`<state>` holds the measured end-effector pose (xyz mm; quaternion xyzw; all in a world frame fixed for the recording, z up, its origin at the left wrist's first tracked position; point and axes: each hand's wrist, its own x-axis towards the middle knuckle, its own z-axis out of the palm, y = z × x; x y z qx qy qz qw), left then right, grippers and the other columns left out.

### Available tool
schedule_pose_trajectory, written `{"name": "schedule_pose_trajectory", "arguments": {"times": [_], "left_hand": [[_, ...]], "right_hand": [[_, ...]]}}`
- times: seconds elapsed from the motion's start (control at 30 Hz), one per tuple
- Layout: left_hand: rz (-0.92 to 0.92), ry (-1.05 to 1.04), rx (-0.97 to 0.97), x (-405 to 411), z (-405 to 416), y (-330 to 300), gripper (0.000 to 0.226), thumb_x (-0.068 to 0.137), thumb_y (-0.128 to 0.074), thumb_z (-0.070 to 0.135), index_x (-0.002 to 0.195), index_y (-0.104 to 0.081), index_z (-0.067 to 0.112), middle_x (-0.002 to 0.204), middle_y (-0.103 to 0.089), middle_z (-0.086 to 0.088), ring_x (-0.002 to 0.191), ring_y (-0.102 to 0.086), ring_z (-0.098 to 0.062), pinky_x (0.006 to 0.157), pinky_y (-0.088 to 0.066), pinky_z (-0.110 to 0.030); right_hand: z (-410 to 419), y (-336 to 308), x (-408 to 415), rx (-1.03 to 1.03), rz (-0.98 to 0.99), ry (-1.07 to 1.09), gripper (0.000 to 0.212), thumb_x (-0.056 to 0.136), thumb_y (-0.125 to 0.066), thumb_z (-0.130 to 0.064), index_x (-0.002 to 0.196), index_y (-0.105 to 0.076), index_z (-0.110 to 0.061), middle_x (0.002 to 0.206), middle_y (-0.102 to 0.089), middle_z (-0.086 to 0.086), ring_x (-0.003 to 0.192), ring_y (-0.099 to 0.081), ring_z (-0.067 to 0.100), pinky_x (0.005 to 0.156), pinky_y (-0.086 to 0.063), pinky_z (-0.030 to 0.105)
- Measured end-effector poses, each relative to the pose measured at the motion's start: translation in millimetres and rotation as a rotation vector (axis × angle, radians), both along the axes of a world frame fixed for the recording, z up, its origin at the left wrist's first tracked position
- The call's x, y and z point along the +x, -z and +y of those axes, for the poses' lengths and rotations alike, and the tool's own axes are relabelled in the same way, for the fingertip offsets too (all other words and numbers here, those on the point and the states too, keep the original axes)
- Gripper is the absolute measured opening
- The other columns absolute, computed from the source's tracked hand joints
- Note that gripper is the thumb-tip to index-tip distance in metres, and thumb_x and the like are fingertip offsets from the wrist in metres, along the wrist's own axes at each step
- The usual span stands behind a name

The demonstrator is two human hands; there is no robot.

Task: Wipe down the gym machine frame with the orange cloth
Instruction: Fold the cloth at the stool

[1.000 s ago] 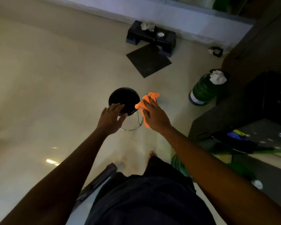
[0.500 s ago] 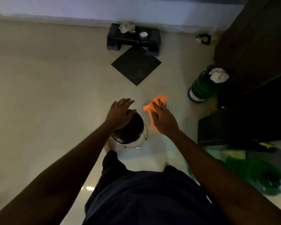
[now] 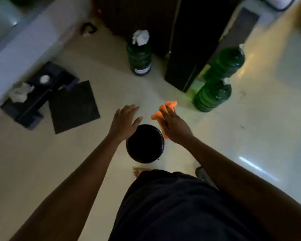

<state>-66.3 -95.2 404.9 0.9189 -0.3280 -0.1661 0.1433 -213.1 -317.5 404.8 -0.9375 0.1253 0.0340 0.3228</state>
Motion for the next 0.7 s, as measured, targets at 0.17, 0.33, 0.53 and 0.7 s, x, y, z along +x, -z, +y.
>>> {"name": "schedule_pose_trajectory", "arguments": {"times": [0.17,0.33,0.53,0.7], "left_hand": [[-0.037,0.214,-0.050,-30,15,-7,0.069,0.103,-0.038,0.062,0.155,-0.054,0.019,0.162,-0.051,-0.006,0.152,-0.044,-0.029,0.122,-0.035,-0.055],[-0.036,0.364,-0.027,-76,50,-7,0.071,0.102,-0.036,0.063,0.154,-0.054,0.019,0.159,-0.054,-0.007,0.148,-0.047,-0.028,0.118,-0.036,-0.052],[0.032,0.449,-0.037,-112,91,1,0.068,0.102,-0.046,0.059,0.158,-0.051,0.020,0.161,-0.052,-0.007,0.147,-0.048,-0.027,0.119,-0.039,-0.051],[0.177,0.553,-0.087,-111,105,-13,0.062,0.105,-0.058,0.049,0.160,-0.048,0.023,0.163,-0.051,-0.004,0.148,-0.049,-0.026,0.120,-0.042,-0.048]], "right_hand": [[60,-7,-58,0.005,-0.058,0.205,0.055,0.114,-0.047,-0.050,0.162,-0.043,-0.024,0.170,-0.041,0.001,0.148,-0.051,0.036,0.100,-0.059,0.053],[123,-9,-112,0.067,-0.051,0.379,0.053,0.115,-0.046,-0.047,0.162,-0.046,-0.023,0.173,-0.038,0.002,0.155,-0.042,0.035,0.106,-0.055,0.055],[192,-10,-161,0.099,-0.090,0.494,0.049,0.113,-0.036,-0.060,0.152,-0.056,-0.039,0.166,-0.042,-0.007,0.147,-0.050,0.028,0.103,-0.056,0.049],[232,-16,-166,0.146,-0.045,0.642,0.071,0.106,-0.023,-0.076,0.160,-0.047,-0.037,0.172,-0.037,-0.005,0.151,-0.047,0.027,0.109,-0.054,0.049]]}}
